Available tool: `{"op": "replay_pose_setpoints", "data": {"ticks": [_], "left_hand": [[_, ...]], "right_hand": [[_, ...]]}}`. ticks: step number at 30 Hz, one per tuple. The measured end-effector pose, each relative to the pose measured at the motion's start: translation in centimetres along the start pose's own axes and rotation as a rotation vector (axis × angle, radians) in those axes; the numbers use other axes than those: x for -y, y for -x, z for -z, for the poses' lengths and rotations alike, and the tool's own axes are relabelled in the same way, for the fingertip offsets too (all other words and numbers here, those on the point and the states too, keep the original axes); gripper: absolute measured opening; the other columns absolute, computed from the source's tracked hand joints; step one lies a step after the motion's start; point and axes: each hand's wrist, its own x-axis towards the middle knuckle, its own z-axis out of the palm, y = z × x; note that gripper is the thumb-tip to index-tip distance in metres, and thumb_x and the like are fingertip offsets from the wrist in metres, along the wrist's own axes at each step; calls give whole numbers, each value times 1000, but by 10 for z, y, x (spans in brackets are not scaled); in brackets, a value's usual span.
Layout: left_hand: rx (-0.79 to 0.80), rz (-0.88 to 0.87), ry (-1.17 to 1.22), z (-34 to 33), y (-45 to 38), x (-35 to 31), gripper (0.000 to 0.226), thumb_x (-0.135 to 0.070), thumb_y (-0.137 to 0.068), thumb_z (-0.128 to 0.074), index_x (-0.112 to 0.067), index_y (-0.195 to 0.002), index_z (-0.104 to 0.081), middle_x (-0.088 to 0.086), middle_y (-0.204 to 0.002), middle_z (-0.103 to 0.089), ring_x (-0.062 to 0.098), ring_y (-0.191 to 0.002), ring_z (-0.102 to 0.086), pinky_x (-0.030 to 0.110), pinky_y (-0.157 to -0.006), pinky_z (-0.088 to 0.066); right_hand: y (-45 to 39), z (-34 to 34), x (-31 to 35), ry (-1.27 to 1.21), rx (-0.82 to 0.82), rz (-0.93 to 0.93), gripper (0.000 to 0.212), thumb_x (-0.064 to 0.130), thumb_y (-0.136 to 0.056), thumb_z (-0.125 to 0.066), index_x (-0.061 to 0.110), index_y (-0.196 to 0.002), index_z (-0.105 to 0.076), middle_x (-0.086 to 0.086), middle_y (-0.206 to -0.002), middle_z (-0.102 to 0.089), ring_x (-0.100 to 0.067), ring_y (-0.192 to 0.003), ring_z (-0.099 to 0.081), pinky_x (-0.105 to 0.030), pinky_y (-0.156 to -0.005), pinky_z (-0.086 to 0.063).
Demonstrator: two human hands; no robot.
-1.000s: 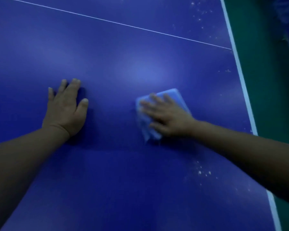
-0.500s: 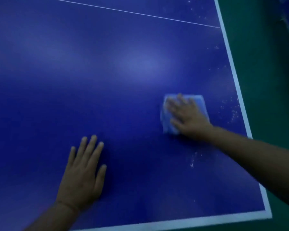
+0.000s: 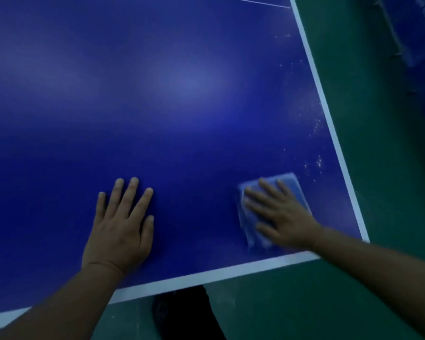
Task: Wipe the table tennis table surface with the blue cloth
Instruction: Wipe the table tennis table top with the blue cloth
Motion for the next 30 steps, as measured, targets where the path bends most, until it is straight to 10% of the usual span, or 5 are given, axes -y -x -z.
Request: {"op": "replay_pose_setpoints", "data": {"ticks": [6,15,22,27,30], "left_hand": [[-7,14,7,-2,0,1,63,-45,-98,-24,-18,-154,-35,10,-164,-21,28,-154,-7,45,-124,3],[-9,23,28,-3,2,-1,62,-45,-99,-22,-19,-155,-32,9,-165,-18,27,-154,-3,50,-124,0],[-1,24,44,0,3,0,63,-45,-99,-21,-19,-155,-32,8,-166,-16,27,-154,-2,51,-124,1],[-2,33,48,-1,2,0,63,-45,-99,-22,-19,-155,-32,9,-166,-16,28,-154,-2,49,-124,4],[-2,36,48,-2,2,-1,63,-45,-98,-22,-19,-155,-32,8,-166,-16,27,-154,-2,48,-124,5]], "right_hand": [[-75,17,-40,-137,-86,-622,73,63,-92,-10,32,-157,-14,11,-165,-6,-22,-153,1,-51,-122,1],[82,-11,42,-17,109,-176,62,57,-102,-15,33,-158,-3,3,-167,1,-28,-153,0,-54,-121,-4],[-37,3,52,-213,-133,-997,65,50,-98,-18,28,-158,-13,8,-167,-3,-25,-153,2,-54,-122,-2],[32,-16,99,-157,-4,-877,63,54,-98,-6,32,-155,6,10,-165,10,-22,-152,12,-49,-123,6],[83,-16,28,-169,-45,-1226,71,53,-93,-3,26,-158,-3,5,-167,0,-26,-153,2,-54,-122,-4]]}}
